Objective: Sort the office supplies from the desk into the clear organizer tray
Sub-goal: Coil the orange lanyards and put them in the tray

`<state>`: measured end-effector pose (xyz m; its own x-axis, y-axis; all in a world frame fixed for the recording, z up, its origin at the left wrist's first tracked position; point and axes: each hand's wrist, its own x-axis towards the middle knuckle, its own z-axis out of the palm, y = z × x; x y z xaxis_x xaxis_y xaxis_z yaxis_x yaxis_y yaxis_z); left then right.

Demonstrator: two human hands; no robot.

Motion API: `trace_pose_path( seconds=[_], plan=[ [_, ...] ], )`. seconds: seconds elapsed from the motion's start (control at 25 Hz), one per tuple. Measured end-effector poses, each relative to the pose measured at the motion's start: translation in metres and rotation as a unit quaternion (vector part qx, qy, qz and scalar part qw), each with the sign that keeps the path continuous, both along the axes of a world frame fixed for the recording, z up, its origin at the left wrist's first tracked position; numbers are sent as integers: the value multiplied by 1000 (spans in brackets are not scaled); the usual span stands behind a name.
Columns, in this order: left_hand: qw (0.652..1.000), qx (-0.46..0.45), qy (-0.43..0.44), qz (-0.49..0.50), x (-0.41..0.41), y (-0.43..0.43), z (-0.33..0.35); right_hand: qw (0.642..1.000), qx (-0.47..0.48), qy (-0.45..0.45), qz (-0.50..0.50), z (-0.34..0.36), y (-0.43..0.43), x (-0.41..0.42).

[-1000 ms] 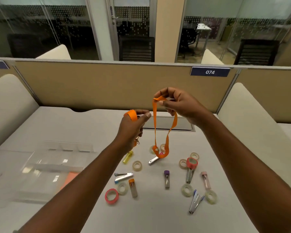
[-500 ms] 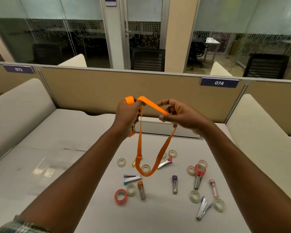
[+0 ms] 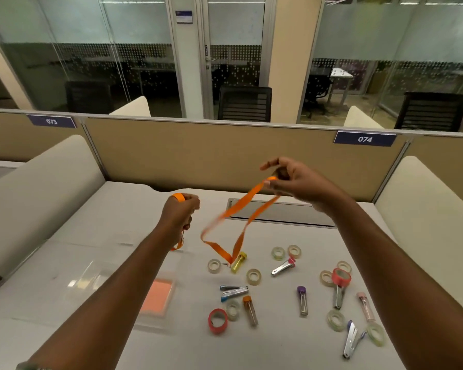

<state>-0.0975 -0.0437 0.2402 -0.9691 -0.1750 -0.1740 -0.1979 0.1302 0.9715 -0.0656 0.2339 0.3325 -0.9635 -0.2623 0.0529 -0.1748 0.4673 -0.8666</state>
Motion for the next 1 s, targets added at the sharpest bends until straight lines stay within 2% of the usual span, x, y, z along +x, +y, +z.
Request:
trace_pose_path(
  seconds=[0.12,0.2,0.32,0.48,0.6,0.76,1.0],
  plan=[
    [996,65,45,-44,0,-2,10,998,35,24,35,41,-47,-13],
    [984,95,88,-124,-3,3,26,995,76,39,46,64,-76,-20],
    [952,78,131,-264,-2,18,49,992,102,61,31,91,-103,-26],
    [915,68,151,-368,1,37,60,993,87,81,-12,117,-111,-27],
    [913,57,132,-381,3,36,57,994,36,93,-50,127,-99,-22],
    [917,78,155,-360,1,23,65,995,-10,77,-70,131,-75,-12],
    [910,72,180,-368,-3,17,82,988,144,30,-57,115,-92,-4]
  ],
)
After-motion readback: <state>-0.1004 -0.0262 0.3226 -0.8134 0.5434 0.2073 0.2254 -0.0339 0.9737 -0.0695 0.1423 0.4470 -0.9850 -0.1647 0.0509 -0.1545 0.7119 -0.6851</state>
